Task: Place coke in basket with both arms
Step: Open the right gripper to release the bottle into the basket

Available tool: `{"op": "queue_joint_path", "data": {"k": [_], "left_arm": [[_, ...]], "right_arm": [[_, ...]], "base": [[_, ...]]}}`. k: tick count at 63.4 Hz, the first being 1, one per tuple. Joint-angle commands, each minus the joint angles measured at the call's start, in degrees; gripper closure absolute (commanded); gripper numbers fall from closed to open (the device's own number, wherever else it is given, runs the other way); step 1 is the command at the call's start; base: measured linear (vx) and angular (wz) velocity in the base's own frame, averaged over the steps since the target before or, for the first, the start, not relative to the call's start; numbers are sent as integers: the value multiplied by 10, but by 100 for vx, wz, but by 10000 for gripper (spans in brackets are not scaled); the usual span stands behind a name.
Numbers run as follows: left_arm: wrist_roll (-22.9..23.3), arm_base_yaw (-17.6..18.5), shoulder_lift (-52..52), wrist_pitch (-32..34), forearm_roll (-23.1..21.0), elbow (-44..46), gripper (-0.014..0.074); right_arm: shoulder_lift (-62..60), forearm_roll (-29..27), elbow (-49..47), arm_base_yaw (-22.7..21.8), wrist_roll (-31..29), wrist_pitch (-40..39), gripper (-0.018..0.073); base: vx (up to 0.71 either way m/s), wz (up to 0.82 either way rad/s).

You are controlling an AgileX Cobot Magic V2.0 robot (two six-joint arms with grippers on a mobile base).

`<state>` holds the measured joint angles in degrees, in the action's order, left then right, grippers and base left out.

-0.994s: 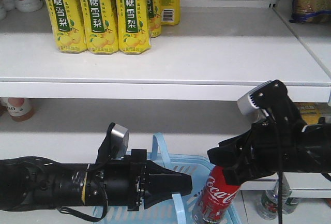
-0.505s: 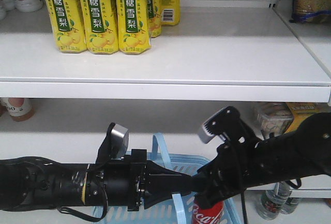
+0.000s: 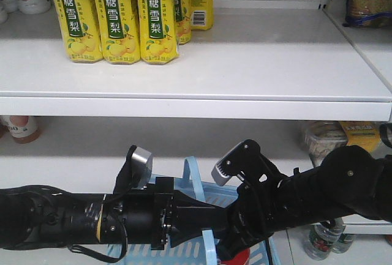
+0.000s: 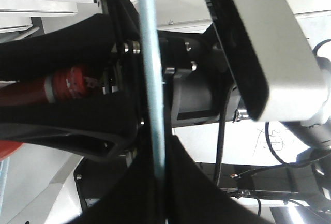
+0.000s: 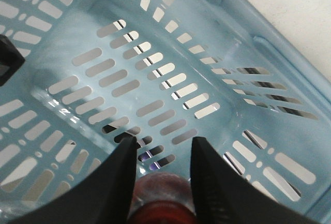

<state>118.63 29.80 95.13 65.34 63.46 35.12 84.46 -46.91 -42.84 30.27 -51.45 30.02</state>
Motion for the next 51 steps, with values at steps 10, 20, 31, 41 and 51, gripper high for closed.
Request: {"op": "queue_joint_path", "data": {"k": [10, 20, 31, 41, 51], "left_arm": [[-2, 2, -26, 133, -33, 13, 601], [-2, 2, -26, 133, -33, 13, 601], [-2, 2, -26, 133, -33, 13, 601], [-2, 2, -26, 133, -33, 13, 601], [-2, 2, -26, 133, -34, 13, 601]], "right_arm": [[-19, -32, -18, 1, 1, -8, 52], [-23, -35, -18, 1, 3, -8, 29], [-55, 12, -18, -5, 40, -2, 67], [-104, 118, -18, -22, 127, 43, 139], [-162, 230, -18, -24, 224, 70, 299]], "base": [[0, 0], [0, 0], [0, 0], [0, 0], [0, 0]]}}
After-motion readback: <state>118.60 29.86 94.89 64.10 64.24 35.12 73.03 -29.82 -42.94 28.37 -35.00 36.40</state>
